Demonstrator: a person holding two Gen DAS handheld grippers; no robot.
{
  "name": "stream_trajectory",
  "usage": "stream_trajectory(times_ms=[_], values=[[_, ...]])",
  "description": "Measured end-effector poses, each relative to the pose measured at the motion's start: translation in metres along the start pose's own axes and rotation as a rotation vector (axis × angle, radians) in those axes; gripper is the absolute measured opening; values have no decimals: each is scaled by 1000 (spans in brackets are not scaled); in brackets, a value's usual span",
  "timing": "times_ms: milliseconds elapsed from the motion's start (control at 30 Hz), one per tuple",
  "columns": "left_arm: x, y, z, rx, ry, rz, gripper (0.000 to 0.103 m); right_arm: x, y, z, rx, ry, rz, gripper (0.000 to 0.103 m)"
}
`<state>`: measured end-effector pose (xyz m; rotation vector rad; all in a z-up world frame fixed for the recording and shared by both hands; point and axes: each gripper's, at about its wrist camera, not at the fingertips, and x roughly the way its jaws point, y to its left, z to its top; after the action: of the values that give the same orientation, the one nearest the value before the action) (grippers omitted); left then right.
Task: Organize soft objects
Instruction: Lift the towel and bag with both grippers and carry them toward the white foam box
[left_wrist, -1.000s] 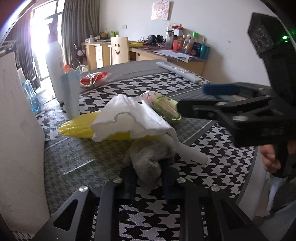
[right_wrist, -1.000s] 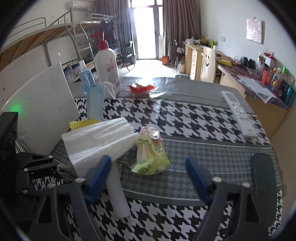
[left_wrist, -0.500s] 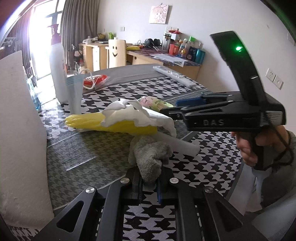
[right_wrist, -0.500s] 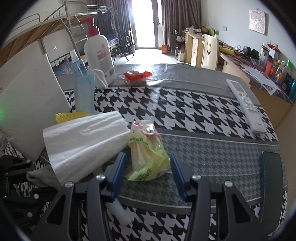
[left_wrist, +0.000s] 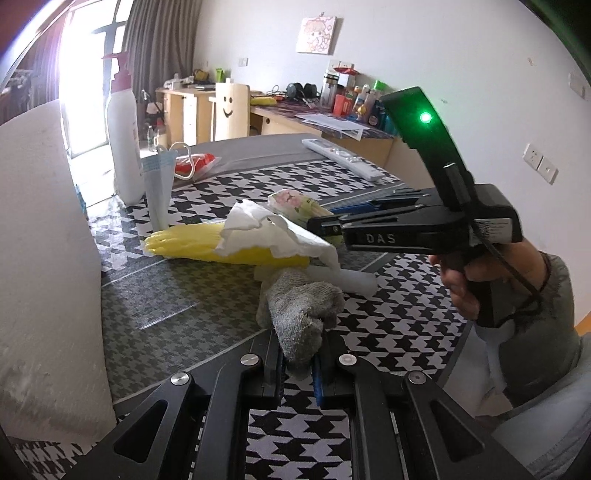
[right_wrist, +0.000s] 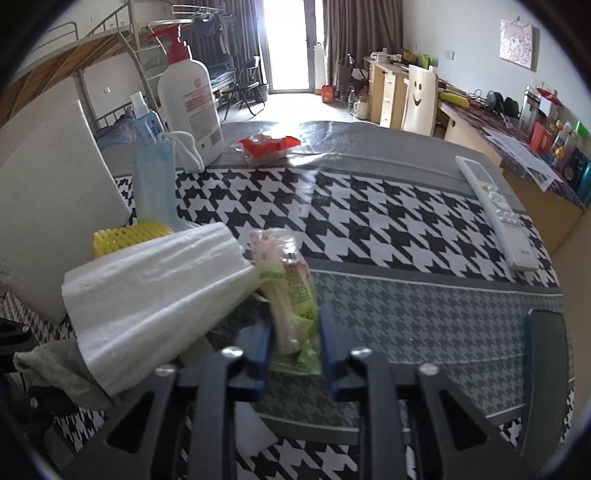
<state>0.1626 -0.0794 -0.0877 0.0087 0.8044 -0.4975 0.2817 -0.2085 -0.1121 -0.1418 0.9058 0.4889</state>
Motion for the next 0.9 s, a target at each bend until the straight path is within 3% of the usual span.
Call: stream_trajectory(times_ms=[133,567,900], values=[[-9,2,-3,-12,-8,-6,12,-5,-5,0,39,-9,29,19],[-56,-2,-11,-13,-97,-1,12,-85,11,-18,112,-202,88,19],[-79,-4,-8,-12,-159,30,12,-103,31,-31,85,-244,53,20]])
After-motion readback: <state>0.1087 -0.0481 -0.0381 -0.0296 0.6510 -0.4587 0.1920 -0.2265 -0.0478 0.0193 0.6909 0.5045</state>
